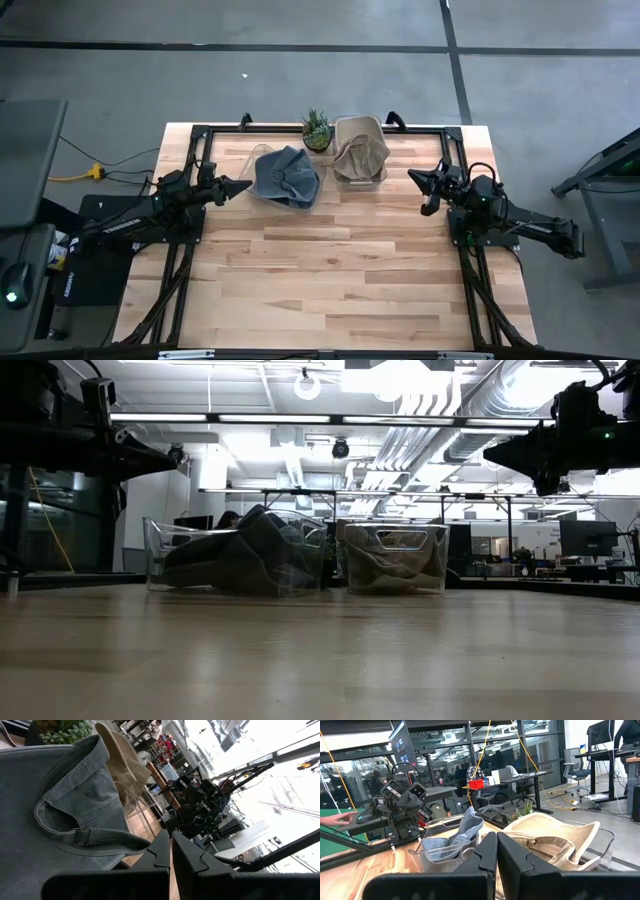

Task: Pick & Place hat
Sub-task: Return to Home Position

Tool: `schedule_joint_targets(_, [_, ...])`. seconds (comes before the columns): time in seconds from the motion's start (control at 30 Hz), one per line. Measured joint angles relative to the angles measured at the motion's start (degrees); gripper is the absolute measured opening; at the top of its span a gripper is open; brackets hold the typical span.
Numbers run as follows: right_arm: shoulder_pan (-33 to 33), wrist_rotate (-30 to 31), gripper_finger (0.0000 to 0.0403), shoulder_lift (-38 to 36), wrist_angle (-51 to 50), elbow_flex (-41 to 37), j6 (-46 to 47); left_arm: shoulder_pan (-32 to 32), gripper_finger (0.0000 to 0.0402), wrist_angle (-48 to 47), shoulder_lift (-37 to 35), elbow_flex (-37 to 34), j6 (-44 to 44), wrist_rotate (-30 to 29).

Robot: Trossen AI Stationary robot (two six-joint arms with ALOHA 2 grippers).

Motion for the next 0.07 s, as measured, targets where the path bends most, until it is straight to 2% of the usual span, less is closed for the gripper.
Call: schedule_joint_targets(0.07, [0.0,0.0,0.0008,0.0,-0.01,0.0,0.0,0.0,0.0001,-0.02,0.0,0.0,0.0,0.0])
